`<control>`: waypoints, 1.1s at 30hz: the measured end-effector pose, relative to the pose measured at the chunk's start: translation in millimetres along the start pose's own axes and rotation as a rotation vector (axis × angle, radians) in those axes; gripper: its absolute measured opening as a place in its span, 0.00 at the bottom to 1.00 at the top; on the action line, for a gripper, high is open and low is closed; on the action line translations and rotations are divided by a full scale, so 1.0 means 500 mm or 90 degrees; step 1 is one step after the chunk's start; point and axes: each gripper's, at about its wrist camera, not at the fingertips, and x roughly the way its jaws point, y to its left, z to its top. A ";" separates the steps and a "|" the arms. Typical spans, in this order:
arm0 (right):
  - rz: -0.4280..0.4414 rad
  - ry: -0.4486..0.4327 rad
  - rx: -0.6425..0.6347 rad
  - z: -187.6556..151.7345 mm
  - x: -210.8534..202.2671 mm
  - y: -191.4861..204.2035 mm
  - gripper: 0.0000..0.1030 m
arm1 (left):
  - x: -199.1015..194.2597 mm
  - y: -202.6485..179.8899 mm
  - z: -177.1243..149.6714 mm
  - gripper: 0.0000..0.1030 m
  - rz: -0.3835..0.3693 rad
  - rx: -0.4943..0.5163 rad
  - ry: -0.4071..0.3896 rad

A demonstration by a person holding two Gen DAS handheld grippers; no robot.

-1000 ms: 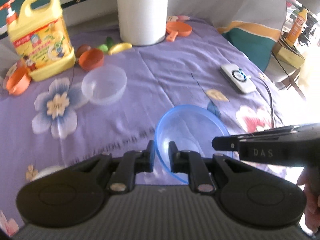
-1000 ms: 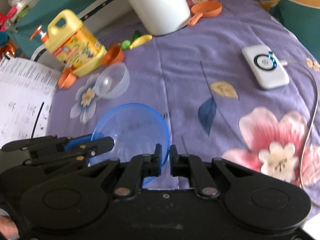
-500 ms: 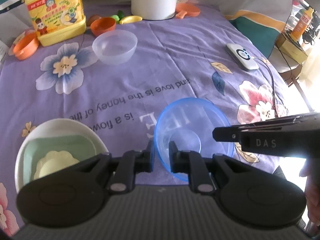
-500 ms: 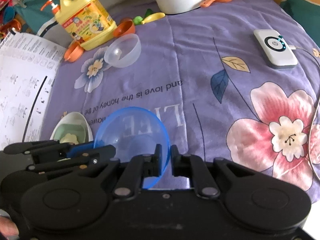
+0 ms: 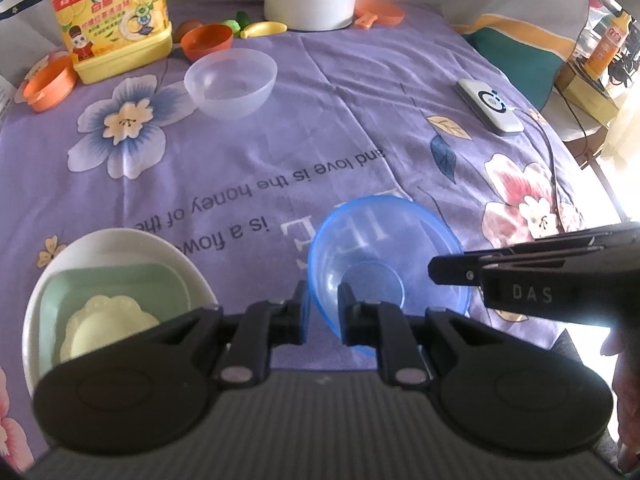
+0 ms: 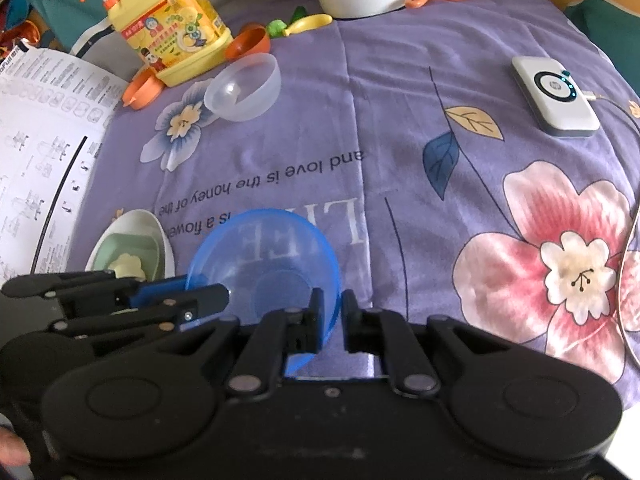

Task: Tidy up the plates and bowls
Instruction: 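Carry the blue bowl with both grippers beside the plate stack, then lower the blue bowl onto the cloth and open both grippers, then move both grippers to the clear plastic bowl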

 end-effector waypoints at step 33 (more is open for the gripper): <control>-0.052 -0.070 0.013 0.025 -0.048 -0.025 1.00 | -0.080 0.072 0.004 1.00 0.063 -0.044 -0.118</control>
